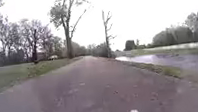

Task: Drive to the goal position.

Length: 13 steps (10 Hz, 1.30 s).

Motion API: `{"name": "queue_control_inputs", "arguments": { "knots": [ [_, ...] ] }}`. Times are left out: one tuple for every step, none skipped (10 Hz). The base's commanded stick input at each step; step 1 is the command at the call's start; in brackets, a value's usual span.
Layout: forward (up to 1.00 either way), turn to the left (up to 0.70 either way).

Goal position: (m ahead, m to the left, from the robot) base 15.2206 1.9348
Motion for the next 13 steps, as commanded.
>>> {"name": "queue_control_inputs", "arguments": {
  "knots": [
    [0.70,0.00],
    [0.70,0.00],
    [0.70,0.00],
    [0.70,0.03],
    [0.70,0.21],
    [0.70,0.35],
    [0.70,0.35],
    [0.70,0.21],
    [0.70,0.00],
    [0.70,0.00],
    [0.70,0.00],
    [0.70,0.00],
    [0.70,0.00]
  ]
}}
